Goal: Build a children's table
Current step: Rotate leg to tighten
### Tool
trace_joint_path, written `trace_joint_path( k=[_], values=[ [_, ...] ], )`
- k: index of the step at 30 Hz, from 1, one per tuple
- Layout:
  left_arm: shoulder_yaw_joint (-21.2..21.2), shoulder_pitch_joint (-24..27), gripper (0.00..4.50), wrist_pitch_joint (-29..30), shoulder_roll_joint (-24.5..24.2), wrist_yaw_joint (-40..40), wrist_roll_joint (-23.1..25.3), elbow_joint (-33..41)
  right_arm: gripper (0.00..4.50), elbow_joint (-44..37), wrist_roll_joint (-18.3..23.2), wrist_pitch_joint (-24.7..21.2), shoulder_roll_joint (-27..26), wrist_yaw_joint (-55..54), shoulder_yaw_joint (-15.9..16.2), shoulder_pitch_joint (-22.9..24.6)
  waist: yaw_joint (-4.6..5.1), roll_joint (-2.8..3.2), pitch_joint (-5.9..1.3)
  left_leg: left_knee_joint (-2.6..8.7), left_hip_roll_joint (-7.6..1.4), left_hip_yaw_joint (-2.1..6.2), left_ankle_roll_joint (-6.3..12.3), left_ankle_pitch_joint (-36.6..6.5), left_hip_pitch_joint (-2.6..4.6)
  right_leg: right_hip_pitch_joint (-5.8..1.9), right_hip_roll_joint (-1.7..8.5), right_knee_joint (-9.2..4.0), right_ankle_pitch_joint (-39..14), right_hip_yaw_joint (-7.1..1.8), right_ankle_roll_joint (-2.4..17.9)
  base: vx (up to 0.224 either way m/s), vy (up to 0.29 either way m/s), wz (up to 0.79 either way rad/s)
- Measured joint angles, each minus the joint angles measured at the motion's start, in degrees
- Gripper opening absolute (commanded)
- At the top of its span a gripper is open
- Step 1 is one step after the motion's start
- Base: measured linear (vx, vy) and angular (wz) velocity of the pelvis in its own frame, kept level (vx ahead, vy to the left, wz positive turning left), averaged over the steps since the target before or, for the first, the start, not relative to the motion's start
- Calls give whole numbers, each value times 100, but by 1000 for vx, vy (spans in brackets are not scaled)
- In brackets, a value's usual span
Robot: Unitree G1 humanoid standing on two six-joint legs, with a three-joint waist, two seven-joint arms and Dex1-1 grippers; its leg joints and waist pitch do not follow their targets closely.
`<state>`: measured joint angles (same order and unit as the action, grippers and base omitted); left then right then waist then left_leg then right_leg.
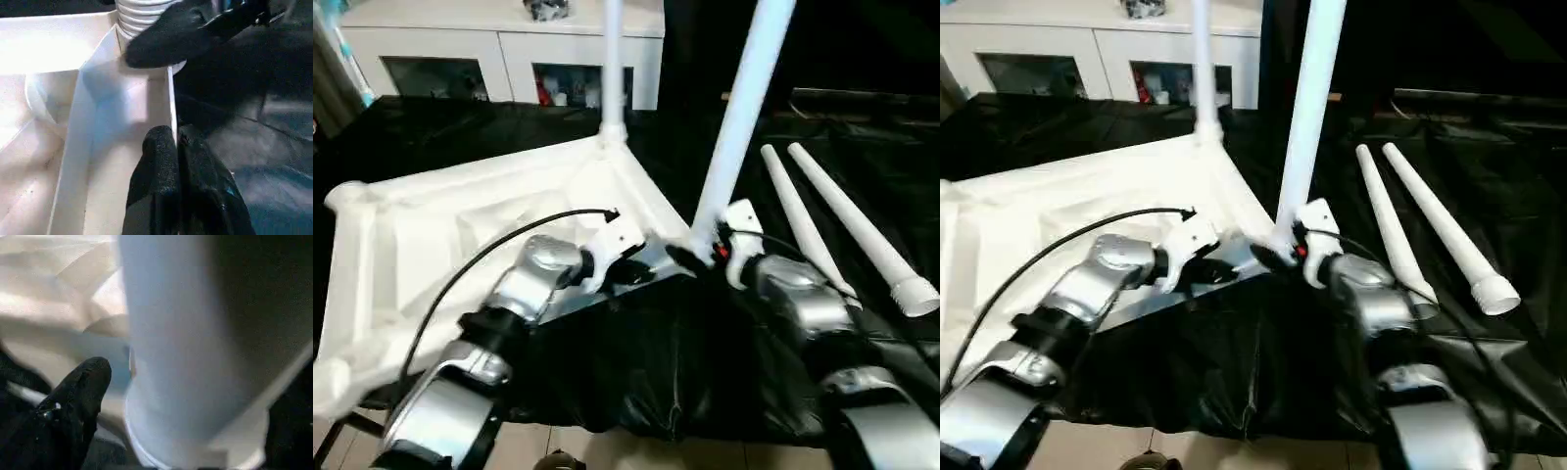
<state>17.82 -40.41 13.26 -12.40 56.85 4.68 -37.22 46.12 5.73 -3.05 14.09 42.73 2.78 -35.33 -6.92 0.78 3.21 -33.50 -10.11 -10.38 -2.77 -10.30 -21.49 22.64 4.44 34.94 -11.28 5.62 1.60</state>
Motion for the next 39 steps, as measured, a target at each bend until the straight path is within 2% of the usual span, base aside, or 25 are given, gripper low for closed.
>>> trace_joint_path(
  k=[5,10,12,16,17,21,27,32,34,39],
  values=[
    [79,140,0,-219,-294,641,-60,226,430,-785,70,-261,506,1072,230,428,-92,2,1,-13,-6,0,0,0,-15,14,0,8,2,0,0,0,0,0],
    [176,141,0,-434,-465,1008,-66,225,430,-1250,119,-317,725,1504,373,660,-137,3,2,-15,-6,-1,-1,1,-16,13,0,7,7,-1,-1,0,0,0],
    [180,141,0,-479,-488,1069,-65,224,403,-1446,149,-371,760,1581,390,749,-143,3,2,-16,-6,-1,-1,1,-19,14,0,6,7,0,-2,0,0,0],
    [212,142,0,-559,-566,1309,-92,222,378,-1768,221,-526,867,1807,443,918,-158,3,2,-17,-6,-1,-1,0,-29,20,0,4,6,0,-2,0,0,0],
    [216,142,0,-585,-598,1349,-94,220,356,-1846,256,-556,870,1844,443,948,-158,3,2,-18,-6,-1,-1,1,-31,22,0,5,7,0,-2,0,0,0],
    [228,142,0,-632,-652,1493,-100,205,340,-1940,308,-593,877,1893,444,1022,-163,3,2,-24,-6,0,-1,0,-33,22,0,7,7,0,-2,0,0,0],
    [228,142,0,-717,-693,1622,-104,169,284,-2148,343,-729,890,1906,448,1127,-168,3,1,-28,-7,0,-1,0,-36,21,0,8,7,0,-2,0,0,0],
    [220,143,0,-662,-650,1612,-134,142,276,-2329,344,-818,856,1837,437,1276,-185,4,-2,-32,-7,1,0,1,-35,19,0,11,7,0,-2,0,0,0],
    [160,142,0,-553,-561,1490,-135,90,275,-2314,345,-892,755,1688,383,1279,-186,3,-6,-38,-7,1,0,1,-31,12,0,14,8,-1,-1,0,0,0],
    [-3,-105,0,-204,-27,444,25,-373,274,-1637,248,-857,94,123,-138,1004,-114,-1,-7,-40,-7,0,-2,1,27,-35,2,10,23,-5,4,0,0,0]
  ],
)
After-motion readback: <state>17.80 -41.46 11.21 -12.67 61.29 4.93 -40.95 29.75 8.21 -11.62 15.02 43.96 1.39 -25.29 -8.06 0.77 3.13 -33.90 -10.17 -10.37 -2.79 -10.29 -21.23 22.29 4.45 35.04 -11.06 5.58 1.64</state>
